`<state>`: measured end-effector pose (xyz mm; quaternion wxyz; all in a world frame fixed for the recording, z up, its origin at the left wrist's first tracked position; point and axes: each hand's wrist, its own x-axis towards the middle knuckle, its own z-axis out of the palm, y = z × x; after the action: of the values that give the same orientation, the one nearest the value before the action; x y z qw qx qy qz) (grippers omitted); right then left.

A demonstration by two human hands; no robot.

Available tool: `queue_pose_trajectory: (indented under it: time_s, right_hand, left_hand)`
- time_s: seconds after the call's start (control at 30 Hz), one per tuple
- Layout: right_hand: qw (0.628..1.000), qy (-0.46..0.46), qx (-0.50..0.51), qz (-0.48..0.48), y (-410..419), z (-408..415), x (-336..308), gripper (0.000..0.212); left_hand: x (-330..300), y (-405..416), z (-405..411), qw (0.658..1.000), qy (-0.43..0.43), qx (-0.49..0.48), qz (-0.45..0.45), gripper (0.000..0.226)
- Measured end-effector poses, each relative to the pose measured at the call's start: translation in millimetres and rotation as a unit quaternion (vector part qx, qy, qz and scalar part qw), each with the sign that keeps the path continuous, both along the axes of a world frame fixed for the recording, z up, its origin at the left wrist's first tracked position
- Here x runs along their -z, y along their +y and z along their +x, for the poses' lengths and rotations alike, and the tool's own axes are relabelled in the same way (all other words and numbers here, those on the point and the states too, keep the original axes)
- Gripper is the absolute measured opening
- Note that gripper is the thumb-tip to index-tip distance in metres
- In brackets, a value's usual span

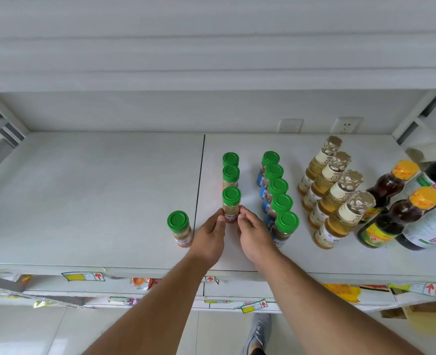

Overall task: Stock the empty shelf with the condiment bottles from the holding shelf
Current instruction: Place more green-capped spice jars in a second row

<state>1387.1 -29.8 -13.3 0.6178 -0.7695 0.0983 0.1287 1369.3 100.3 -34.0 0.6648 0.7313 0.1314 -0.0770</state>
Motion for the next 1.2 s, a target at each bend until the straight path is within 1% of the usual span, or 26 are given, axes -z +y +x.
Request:
queue_pose_trajectory:
  time_s: [0.17,0.23,0.3,0.33,0.43,0.53,0.57,0.67,0.73,0.87,0.97,1.1,1.13,1.2]
  right_hand:
    - [1.0,0.011,-0.014,-0.024,3,13,1,0.045]
    - [0.999,0.01,-0.016,-0.03,4,16,0,0.049]
    - [0.999,0.01,-0.017,-0.029,4,19,0,0.048]
    - [0.999,0.008,-0.017,-0.025,4,20,0,0.047]
    - [1.0,0.001,-0.005,-0.019,5,22,5,0.052]
    - [1.0,0.007,-0.005,-0.014,3,24,11,0.069]
    - [1.0,0.011,-0.008,-0.016,3,24,8,0.068]
    - [1.0,0.012,-0.013,-0.022,3,21,-3,0.052]
    - [1.0,0.011,-0.011,-0.018,3,20,-9,0.045]
    - [0.999,0.006,-0.011,-0.035,0,19,-10,0.045]
    - [1.0,0.011,0.004,-0.025,-1,13,-11,0.044]
    - [1.0,0.002,0.01,-0.001,3,-17,-17,0.041]
    - [1.0,0.004,0.006,0.001,5,-27,-18,0.041]
    - [1.0,0.007,-0.012,0.003,12,-43,-16,0.041]
  left_hand:
    - [3,1,15,1.0,0.001,-0.005,-0.009,0.076]
    - [5,2,19,1.0,0.009,-0.009,-0.009,0.066]
    - [7,3,22,1.0,0.016,-0.002,0.002,0.054]
    - [8,4,24,1.0,0.017,0.0,0.005,0.052]
    - [8,4,25,1.0,0.005,-0.001,0.005,0.061]
    - [10,5,26,1.0,0.003,0.003,0.003,0.066]
    - [10,5,25,1.0,0.005,0.005,0.003,0.065]
    - [10,6,26,1.0,0.014,0.004,0.005,0.054]
    - [9,7,26,1.0,0.016,0.007,0.009,0.055]
    - [10,9,26,0.999,0.016,0.016,0.029,0.064]
    - [2,9,20,0.999,0.02,0.007,0.045,0.072]
    - [-14,7,-21,1.0,-0.004,-0.011,0.011,0.086]
    - [-18,9,-35,1.0,-0.002,-0.013,0.001,0.085]
    - [-21,16,-66,1.0,0.003,-0.024,-0.004,0.072]
